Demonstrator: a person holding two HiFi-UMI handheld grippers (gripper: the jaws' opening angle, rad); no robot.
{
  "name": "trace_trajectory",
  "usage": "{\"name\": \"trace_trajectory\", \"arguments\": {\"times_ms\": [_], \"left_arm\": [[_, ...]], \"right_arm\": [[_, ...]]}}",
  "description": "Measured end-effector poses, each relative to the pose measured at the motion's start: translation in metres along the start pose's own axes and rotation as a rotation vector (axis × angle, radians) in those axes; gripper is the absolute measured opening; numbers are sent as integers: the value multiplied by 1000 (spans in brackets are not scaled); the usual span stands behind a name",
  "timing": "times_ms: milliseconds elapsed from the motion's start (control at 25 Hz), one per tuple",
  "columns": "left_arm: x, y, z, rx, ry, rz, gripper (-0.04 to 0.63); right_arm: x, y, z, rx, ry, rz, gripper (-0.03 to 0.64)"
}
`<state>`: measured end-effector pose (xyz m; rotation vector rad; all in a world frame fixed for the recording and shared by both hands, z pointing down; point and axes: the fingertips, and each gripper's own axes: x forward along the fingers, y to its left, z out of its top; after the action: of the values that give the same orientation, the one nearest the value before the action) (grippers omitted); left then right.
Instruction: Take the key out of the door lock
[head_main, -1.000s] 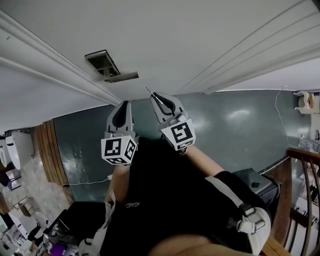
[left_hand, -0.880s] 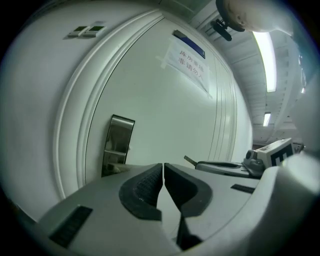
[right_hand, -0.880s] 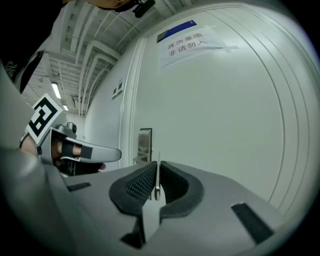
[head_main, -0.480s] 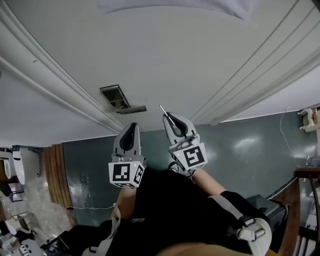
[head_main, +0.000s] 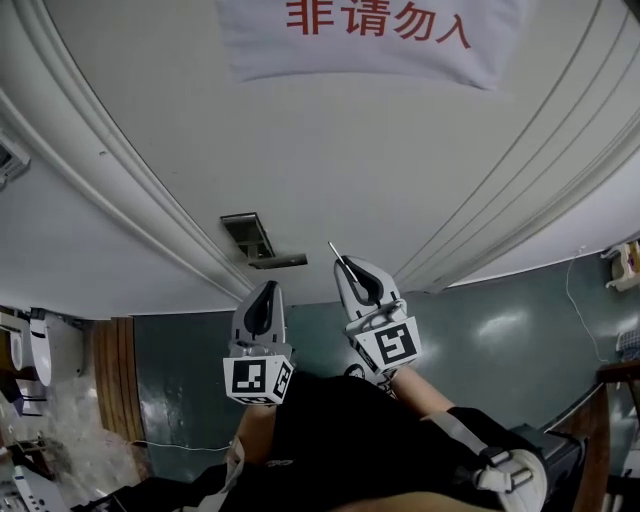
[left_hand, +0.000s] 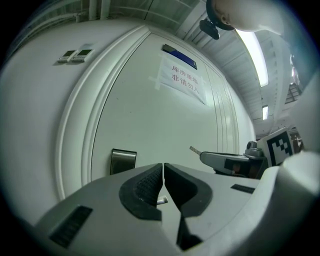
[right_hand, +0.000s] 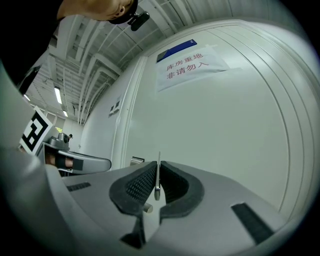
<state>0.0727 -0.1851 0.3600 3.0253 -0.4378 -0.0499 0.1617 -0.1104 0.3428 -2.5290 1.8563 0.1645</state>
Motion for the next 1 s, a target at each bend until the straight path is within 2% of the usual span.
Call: {"name": "trace_trajectory", "arguments": {"times_ms": [1000], "left_arm": [[5, 0, 5, -3, -20, -13, 29]], "right_arm": [[5, 3, 4, -2, -14, 5, 31]]}}
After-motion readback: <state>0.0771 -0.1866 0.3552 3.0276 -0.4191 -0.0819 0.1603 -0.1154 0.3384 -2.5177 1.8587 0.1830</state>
